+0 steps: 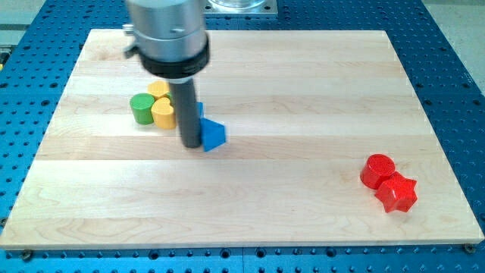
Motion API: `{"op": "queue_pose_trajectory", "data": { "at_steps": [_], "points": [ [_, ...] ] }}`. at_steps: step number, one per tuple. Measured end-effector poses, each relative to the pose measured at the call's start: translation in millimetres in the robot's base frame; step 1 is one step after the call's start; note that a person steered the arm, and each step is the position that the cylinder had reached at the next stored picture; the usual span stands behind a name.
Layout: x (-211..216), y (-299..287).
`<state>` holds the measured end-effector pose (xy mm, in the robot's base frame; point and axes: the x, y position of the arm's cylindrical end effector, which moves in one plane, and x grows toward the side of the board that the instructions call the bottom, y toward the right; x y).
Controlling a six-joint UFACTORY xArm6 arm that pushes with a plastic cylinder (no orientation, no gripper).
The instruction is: Move the triangle into the red circle
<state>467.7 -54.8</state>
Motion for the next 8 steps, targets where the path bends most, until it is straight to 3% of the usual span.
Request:
{"op": "queue_pose_trajectory", "data": {
  "at_steps": [1, 3, 4, 5, 6, 7, 8],
  "points": [
    [0.0, 79.0],
    [-35.7, 117.5],
    [-16.0, 200.6],
    [-8.8, 216.3],
    [-55.1, 172.1],
    [-46.1, 116.4],
    [-17.2, 124.1]
  ]
}}
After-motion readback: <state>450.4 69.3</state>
